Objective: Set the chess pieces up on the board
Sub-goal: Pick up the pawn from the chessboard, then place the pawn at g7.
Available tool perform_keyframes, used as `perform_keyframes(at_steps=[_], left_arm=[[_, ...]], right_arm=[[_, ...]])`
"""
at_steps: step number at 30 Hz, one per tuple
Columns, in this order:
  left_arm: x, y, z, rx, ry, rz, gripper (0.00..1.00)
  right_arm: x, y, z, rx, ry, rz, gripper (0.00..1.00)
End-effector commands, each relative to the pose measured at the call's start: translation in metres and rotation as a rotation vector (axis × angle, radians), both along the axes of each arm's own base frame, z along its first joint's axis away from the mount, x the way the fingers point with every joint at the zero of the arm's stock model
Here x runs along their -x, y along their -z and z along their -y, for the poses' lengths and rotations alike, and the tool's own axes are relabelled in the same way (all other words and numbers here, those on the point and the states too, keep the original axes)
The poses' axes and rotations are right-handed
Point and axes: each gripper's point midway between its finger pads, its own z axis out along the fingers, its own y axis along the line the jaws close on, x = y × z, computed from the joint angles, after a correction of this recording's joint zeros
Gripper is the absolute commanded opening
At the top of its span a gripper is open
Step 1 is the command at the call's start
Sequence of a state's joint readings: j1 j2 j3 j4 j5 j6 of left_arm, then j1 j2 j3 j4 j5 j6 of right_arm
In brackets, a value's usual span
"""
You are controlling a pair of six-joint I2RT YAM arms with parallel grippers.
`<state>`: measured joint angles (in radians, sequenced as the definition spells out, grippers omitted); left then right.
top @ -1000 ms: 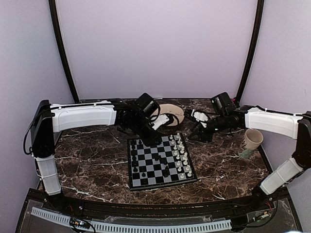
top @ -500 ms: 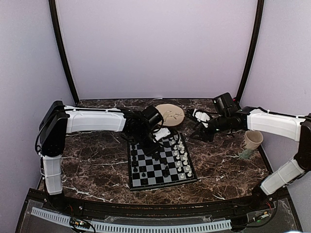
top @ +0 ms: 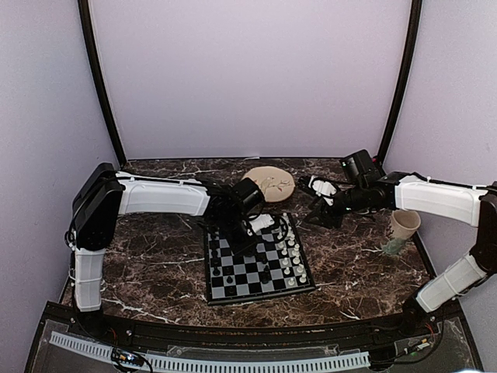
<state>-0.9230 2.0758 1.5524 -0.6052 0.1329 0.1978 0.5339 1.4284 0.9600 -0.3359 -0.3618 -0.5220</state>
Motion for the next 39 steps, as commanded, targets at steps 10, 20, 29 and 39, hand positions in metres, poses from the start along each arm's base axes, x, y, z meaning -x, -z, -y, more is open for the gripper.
perform_keyframes(at_steps=[10, 20, 29, 39], left_arm=[[0.0, -0.028, -0.03, -0.057, -0.025, -0.004, 0.08], [-0.059, -0.026, -0.07, -0.062, -0.245, 0.089, 0.09], [-0.074, -0.02, -0.08, -0.102, -0.306, 0.12, 0.08], [-0.066, -0.01, -0.08, -0.114, -0.287, 0.074, 0.11]], right_arm=[[-0.005, -0.013, 0.003, -0.017, 0.007, 0.054, 0.45], [-0.002, -0.01, 0.0, -0.02, -0.009, 0.037, 0.45], [-0.002, -0.01, 0.001, -0.018, -0.005, 0.043, 0.45], [-0.002, -0.007, 0.0, -0.015, -0.01, 0.032, 0.46]])
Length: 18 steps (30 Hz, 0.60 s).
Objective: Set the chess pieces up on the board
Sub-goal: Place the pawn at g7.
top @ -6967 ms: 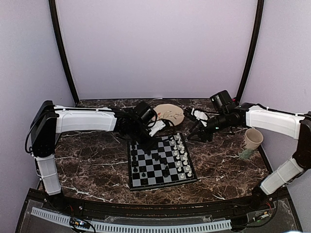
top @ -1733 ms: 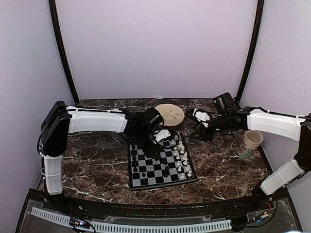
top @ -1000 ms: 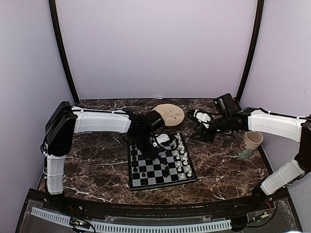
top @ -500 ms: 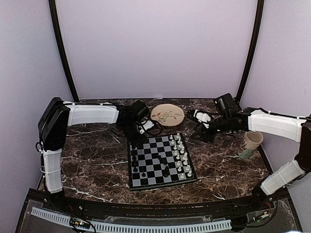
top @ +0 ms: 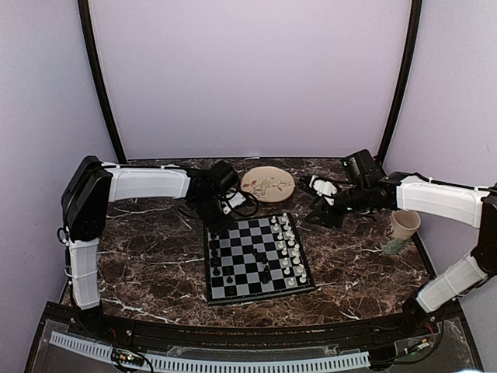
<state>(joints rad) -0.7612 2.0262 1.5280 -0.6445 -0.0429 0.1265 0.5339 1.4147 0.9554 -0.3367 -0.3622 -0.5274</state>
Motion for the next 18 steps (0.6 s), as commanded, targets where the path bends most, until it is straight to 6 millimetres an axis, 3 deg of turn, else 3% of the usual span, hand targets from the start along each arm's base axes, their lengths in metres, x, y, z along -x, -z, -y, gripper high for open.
perform_keyframes(at_steps=[1, 13, 18], left_arm=[[0.0046, -0.0002, -0.0012, -0.001, -0.001, -0.023, 0.12], [0.0064, 0.0064, 0.0027, 0.005, 0.006, -0.05, 0.16], [0.0068, 0.0002, 0.0023, 0.002, -0.001, -0.056, 0.2]], right_arm=[[-0.0036, -0.0035, -0.0005, -0.013, -0.007, 0.021, 0.45], [-0.0034, -0.0025, 0.0001, -0.01, -0.005, 0.02, 0.46], [-0.0031, -0.0024, -0.0007, -0.011, -0.01, 0.015, 0.46]])
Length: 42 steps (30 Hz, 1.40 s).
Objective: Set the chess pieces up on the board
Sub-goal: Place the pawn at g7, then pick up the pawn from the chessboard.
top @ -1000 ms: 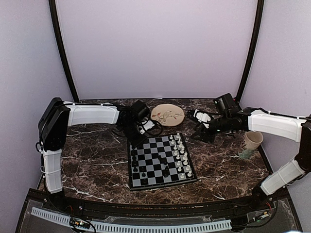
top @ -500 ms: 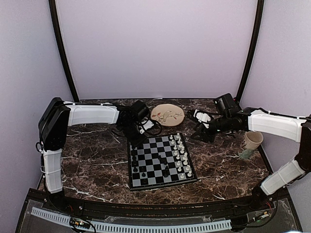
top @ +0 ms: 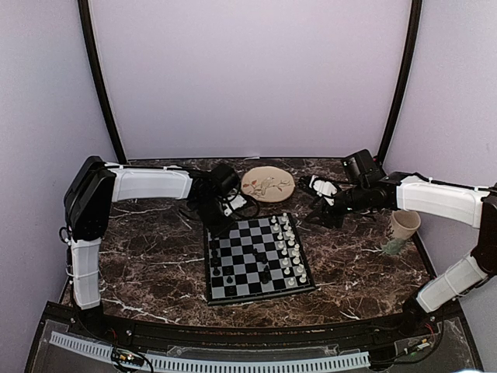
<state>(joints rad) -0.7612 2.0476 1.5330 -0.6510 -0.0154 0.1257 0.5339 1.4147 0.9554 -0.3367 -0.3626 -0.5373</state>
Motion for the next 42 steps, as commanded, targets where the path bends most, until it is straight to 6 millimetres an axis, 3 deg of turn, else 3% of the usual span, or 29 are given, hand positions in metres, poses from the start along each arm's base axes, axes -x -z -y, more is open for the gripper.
perform_keyframes(at_steps=[1, 8, 15, 19, 23, 36, 42], left_arm=[[0.003, -0.011, 0.0, 0.0, -0.009, -0.024, 0.21], [0.003, -0.054, 0.014, 0.082, 0.008, 0.032, 0.24], [0.039, -0.075, 0.063, 0.237, 0.191, 0.039, 0.26], [0.059, -0.068, 0.088, 0.268, 0.266, 0.032, 0.26], [0.068, -0.055, 0.096, 0.251, 0.286, -0.003, 0.27], [0.069, -0.026, 0.102, 0.21, 0.28, -0.025, 0.28], [0.064, -0.011, 0.092, 0.135, 0.266, -0.023, 0.21]], right_arm=[[-0.003, -0.002, -0.001, -0.015, -0.002, 0.008, 0.46], [-0.002, -0.004, -0.001, -0.018, -0.003, 0.011, 0.46], [-0.004, -0.003, 0.0, -0.014, 0.001, 0.013, 0.46], [-0.005, -0.007, 0.001, -0.013, 0.007, 0.03, 0.46], [-0.005, -0.006, 0.002, -0.011, 0.008, 0.029, 0.46], [-0.004, -0.005, 0.002, -0.011, 0.005, 0.031, 0.46], [-0.004, -0.006, 0.003, -0.01, 0.006, 0.037, 0.46]])
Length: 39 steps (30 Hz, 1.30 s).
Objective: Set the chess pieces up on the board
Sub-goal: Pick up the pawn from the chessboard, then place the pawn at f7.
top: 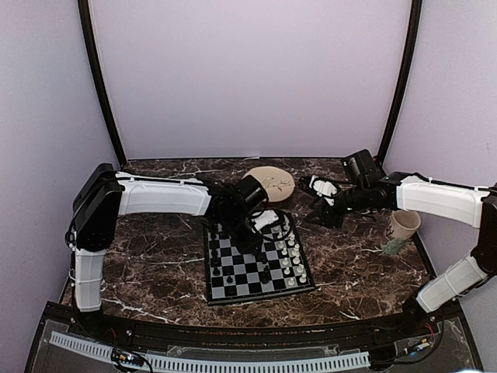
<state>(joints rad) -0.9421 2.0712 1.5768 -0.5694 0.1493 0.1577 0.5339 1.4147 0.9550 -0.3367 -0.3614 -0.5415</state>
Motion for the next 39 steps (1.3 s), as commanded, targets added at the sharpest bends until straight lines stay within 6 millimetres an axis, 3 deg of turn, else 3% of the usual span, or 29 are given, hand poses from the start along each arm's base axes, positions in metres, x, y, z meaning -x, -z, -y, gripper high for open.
perform_keyframes(at_steps=[1, 6, 11, 17, 20, 28, 39], left_arm=[[-0.004, 0.003, -0.005, -0.045, -0.006, 0.025, 0.19], [-0.004, 0.004, -0.014, -0.088, -0.011, 0.03, 0.1], [-0.008, -0.009, -0.021, -0.089, -0.027, 0.038, 0.06], [-0.032, -0.022, -0.061, -0.071, -0.126, 0.041, 0.06], [-0.037, -0.02, -0.076, -0.077, -0.146, 0.042, 0.06], [-0.043, -0.005, -0.085, -0.131, -0.172, 0.052, 0.05], [-0.032, 0.004, -0.101, -0.216, -0.156, 0.015, 0.05]], right_arm=[[-0.004, -0.006, 0.003, -0.012, 0.009, 0.035, 0.46], [-0.004, -0.006, 0.002, -0.014, 0.006, 0.031, 0.46], [-0.004, -0.006, 0.002, -0.014, 0.007, 0.031, 0.46], [-0.003, -0.007, 0.002, -0.018, 0.005, 0.03, 0.46], [-0.003, -0.006, 0.002, -0.016, 0.005, 0.03, 0.46], [-0.003, -0.005, 0.001, -0.016, 0.003, 0.025, 0.46], [-0.004, -0.002, 0.001, -0.011, 0.003, 0.018, 0.46]])
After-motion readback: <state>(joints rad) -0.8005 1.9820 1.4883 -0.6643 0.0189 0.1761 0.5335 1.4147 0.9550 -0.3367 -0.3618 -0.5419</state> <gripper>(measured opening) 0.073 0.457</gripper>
